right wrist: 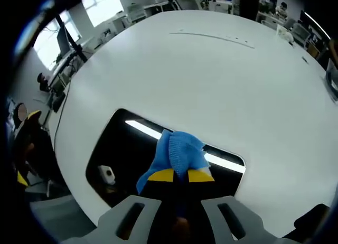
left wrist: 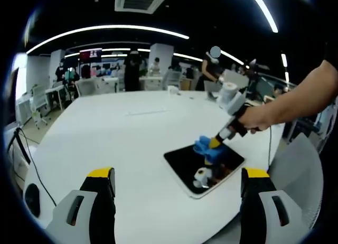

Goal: Wipe the mirror surface with the cleaning cloth until all visible marks leave the cleaned area.

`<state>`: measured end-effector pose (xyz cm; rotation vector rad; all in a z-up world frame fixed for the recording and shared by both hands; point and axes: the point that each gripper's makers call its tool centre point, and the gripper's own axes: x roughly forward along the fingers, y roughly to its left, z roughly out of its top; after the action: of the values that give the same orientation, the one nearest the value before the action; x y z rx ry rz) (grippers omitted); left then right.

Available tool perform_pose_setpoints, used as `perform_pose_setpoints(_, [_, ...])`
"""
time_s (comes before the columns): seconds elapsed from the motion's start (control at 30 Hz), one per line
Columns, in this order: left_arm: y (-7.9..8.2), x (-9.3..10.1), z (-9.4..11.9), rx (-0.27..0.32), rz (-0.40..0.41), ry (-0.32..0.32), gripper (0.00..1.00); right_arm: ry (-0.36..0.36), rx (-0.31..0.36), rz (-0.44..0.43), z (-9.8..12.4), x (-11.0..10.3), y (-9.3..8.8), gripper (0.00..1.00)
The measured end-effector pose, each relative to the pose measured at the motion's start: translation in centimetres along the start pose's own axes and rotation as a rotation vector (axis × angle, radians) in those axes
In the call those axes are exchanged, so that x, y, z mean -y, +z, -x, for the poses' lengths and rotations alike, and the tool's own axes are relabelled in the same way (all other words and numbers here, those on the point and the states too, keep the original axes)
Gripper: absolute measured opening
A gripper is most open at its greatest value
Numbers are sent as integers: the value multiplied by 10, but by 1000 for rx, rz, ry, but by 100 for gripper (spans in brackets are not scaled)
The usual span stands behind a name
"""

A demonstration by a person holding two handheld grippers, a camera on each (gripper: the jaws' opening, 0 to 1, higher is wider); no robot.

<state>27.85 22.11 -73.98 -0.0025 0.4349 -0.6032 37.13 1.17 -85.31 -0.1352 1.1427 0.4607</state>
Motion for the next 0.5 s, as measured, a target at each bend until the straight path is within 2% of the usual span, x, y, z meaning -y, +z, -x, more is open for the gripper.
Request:
perform_pose_setpoints(0.2, [3, 0, -5, -1, -4, -9, 100, 3, 1, 2, 2, -2, -5, 1])
perform_pose_setpoints(0.5, [-1, -8, -9, -28, -17, -8, 100, 3, 16, 9, 4, -5, -11, 1])
